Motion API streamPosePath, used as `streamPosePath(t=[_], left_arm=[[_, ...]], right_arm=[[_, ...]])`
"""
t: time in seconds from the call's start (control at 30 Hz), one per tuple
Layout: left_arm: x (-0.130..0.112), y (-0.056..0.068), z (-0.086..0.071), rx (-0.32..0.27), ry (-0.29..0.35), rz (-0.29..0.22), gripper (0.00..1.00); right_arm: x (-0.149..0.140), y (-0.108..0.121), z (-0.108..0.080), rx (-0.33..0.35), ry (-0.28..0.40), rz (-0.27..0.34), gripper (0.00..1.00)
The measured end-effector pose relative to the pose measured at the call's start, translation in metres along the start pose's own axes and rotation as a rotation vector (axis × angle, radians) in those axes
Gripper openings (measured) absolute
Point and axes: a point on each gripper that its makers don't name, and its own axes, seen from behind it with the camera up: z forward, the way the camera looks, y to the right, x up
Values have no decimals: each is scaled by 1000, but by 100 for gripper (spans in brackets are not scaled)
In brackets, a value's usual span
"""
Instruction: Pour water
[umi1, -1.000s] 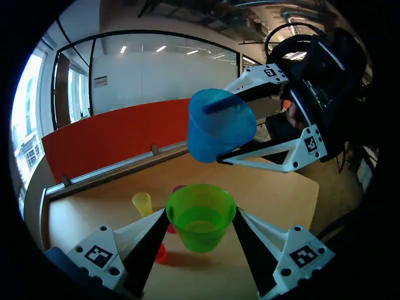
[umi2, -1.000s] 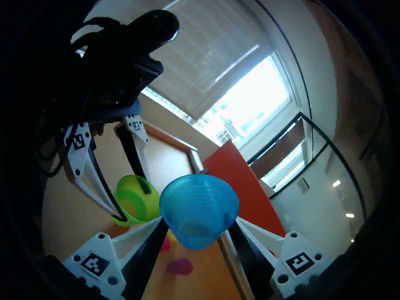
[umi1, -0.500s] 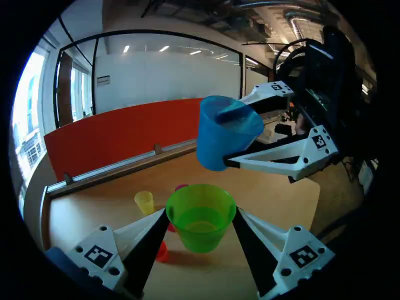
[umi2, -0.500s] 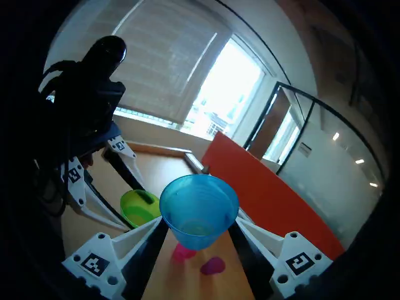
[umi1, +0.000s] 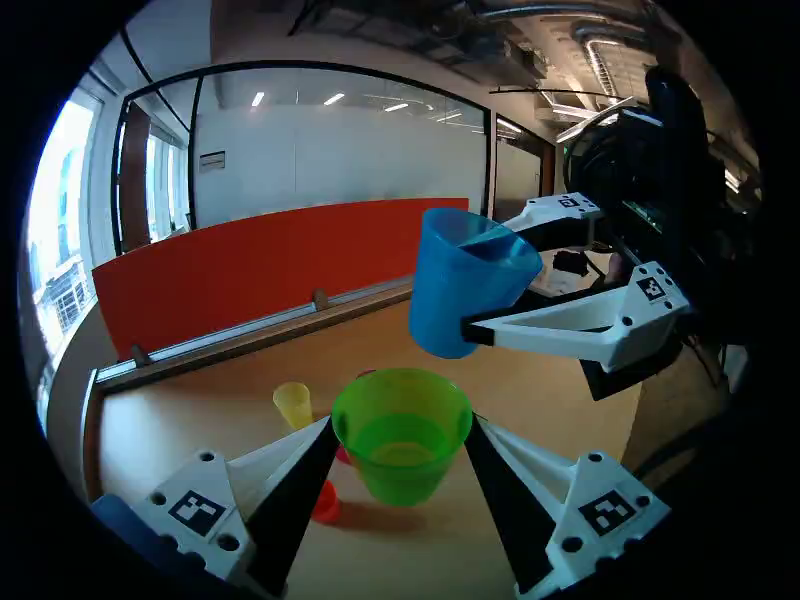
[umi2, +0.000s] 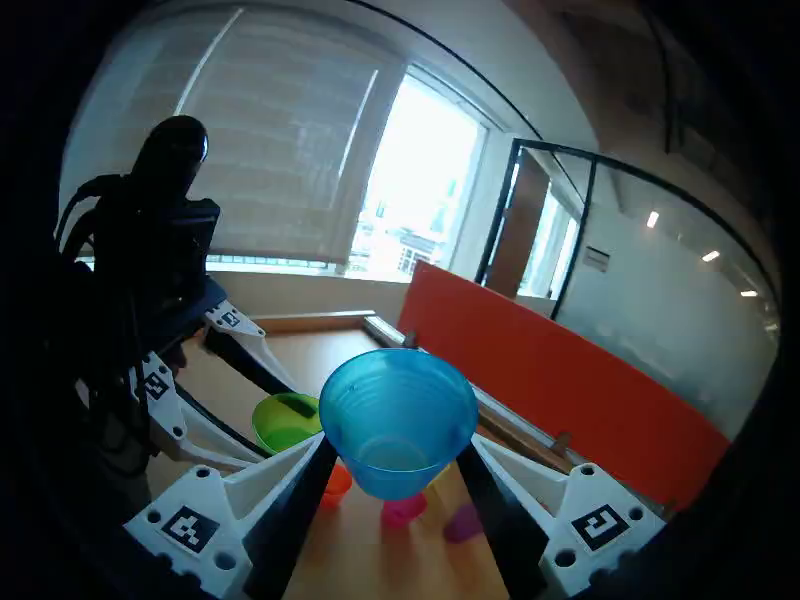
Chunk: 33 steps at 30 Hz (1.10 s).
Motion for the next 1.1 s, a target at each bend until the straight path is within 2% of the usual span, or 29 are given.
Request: streamPosePath(t=[0.47,0.77,1.1], left_arm=[[2,-12,-8,33,17,-29,87],[4,-29,-15,84,35,-51,87],[-1,-49,-24,144,42,-57,87]], right_arm=[[-13,1,-5,-12,-18,91,85],[-31,4,-9,-31,-54,124,85],[-69,10,-19,-49,-128,168,85]])
